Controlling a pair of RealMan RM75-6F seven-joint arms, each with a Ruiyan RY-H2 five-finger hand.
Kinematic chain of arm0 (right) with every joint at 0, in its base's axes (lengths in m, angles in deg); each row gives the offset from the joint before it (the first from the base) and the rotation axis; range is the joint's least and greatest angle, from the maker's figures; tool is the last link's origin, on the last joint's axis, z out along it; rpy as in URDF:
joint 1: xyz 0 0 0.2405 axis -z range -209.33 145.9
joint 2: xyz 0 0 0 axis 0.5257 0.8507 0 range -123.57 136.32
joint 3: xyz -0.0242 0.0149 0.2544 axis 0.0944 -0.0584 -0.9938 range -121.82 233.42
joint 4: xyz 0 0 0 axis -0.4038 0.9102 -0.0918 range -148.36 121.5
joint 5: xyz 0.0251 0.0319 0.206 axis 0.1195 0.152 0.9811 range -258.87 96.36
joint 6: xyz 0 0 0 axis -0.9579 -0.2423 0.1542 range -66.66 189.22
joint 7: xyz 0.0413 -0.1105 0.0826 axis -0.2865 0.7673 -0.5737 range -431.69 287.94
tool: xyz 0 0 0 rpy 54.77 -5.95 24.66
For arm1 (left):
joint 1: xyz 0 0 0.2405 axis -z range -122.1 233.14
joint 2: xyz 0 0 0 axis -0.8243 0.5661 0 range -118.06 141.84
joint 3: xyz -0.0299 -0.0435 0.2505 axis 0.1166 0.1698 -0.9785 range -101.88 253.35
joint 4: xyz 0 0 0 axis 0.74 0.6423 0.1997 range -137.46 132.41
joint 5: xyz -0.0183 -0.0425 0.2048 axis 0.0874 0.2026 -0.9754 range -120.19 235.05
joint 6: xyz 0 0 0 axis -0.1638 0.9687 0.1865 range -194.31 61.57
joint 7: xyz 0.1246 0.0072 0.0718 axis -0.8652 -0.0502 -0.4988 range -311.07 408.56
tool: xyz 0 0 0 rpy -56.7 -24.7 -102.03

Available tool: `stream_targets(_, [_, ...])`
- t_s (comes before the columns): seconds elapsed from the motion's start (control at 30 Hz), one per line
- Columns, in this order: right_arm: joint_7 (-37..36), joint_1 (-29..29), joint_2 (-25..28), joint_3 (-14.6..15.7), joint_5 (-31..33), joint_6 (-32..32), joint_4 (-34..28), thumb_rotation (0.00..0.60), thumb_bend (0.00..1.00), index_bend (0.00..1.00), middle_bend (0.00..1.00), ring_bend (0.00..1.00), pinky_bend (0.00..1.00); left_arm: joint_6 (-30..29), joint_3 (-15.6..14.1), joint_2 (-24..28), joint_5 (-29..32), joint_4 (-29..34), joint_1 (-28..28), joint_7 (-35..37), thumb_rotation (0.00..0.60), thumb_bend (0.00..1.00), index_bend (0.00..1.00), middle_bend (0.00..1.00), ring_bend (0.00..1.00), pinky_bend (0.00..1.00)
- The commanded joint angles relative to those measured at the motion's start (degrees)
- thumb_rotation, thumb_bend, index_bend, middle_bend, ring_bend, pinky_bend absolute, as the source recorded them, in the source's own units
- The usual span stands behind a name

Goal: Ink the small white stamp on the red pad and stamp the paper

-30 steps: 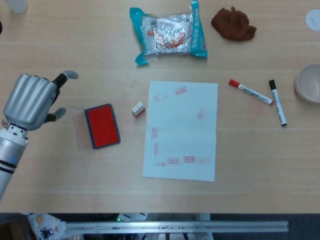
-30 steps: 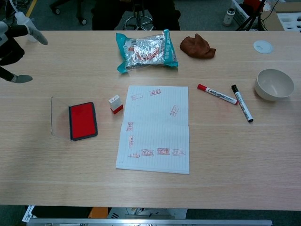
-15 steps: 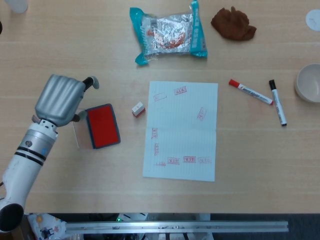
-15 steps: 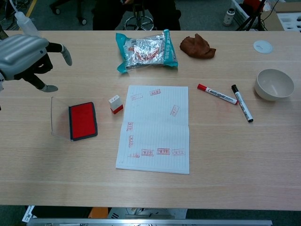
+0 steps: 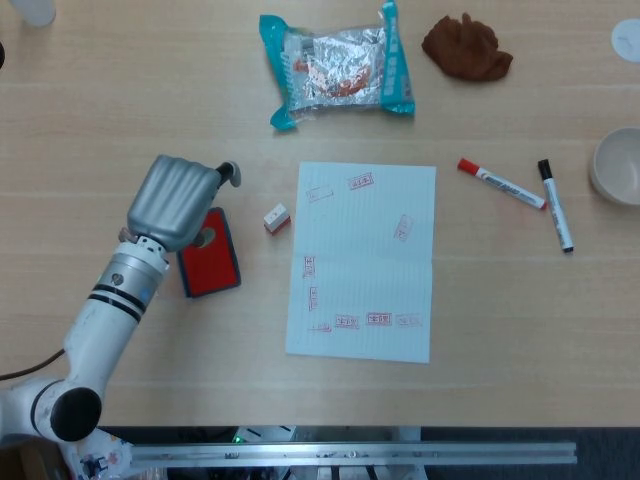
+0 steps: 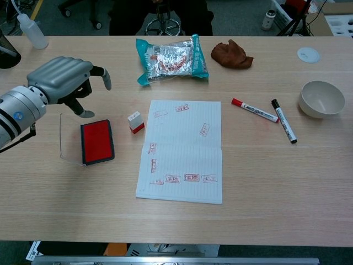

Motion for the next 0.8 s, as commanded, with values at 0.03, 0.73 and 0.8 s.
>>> stream_targets(0.03, [0.2, 0.0, 0.1, 0.0, 0.0, 0.1, -0.2, 0.600, 0.12, 0.21, 0.32, 0.22, 0.27, 0.6, -0.2, -1.5, 0.7, -1.2, 1.1, -0.2, 0.600, 0.10, 0.37, 1.00, 1.00, 1.00])
stream_targets(0.73, [0.6, 0.0, 0.4, 0.1, 1.0, -0.4, -0.5, 0.600, 0.12, 0.21, 0.32, 0.22, 0.27, 0.8, 0.8, -13.0, 7.4, -10.0, 7.9, -4.9, 0.541, 0.10, 0.30, 1.00, 1.00, 1.00])
stream_targets(0.8, [0.5, 0.1, 0.5, 0.1, 1.0, -0.3, -0.5, 0.600, 0.12, 0.21, 0.32, 0.22, 0.27, 0.7, 0.9, -13.9, 8.0, -10.9, 8.3, -5.1, 0.539, 0.10, 0.27, 1.00, 1.00, 1.00])
